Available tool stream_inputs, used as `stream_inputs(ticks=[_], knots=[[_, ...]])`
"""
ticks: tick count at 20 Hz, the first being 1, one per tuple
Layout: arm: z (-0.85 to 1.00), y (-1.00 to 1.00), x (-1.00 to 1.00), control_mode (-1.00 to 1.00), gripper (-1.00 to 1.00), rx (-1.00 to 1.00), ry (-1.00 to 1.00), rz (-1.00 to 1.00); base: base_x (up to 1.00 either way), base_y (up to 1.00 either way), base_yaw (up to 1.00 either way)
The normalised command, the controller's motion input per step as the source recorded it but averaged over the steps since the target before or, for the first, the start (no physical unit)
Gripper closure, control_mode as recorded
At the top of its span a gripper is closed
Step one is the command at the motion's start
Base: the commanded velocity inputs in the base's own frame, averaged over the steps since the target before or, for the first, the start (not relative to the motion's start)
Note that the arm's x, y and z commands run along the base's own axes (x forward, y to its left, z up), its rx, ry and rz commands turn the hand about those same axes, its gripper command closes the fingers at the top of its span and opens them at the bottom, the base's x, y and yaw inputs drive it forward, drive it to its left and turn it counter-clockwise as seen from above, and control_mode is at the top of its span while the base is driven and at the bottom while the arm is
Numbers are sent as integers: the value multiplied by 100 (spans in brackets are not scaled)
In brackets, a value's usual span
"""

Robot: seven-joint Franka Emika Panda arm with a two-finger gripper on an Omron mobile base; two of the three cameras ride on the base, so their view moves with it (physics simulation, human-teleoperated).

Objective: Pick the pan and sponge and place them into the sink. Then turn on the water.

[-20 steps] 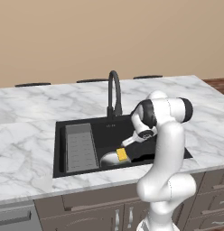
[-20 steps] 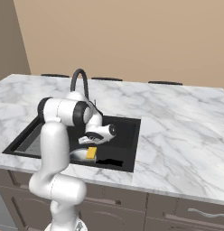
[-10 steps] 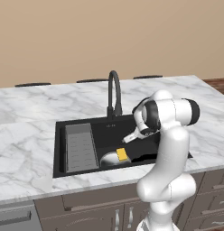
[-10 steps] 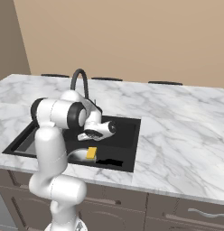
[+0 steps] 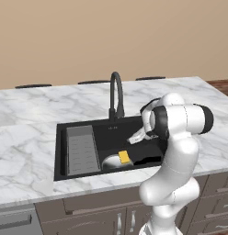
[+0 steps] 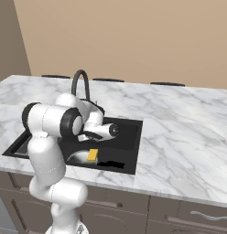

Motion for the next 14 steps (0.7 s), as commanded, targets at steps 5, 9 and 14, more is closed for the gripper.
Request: stream_inputs(ticks=[5, 9, 14], knots=[[18, -1, -15, -100, -100, 0, -20, -6, 0, 0, 0], [13, 0, -8, -100, -100, 0, -21, -8, 0, 0, 0], [15, -1, -8, -100, -100, 0, -18, -9, 0, 0, 0]])
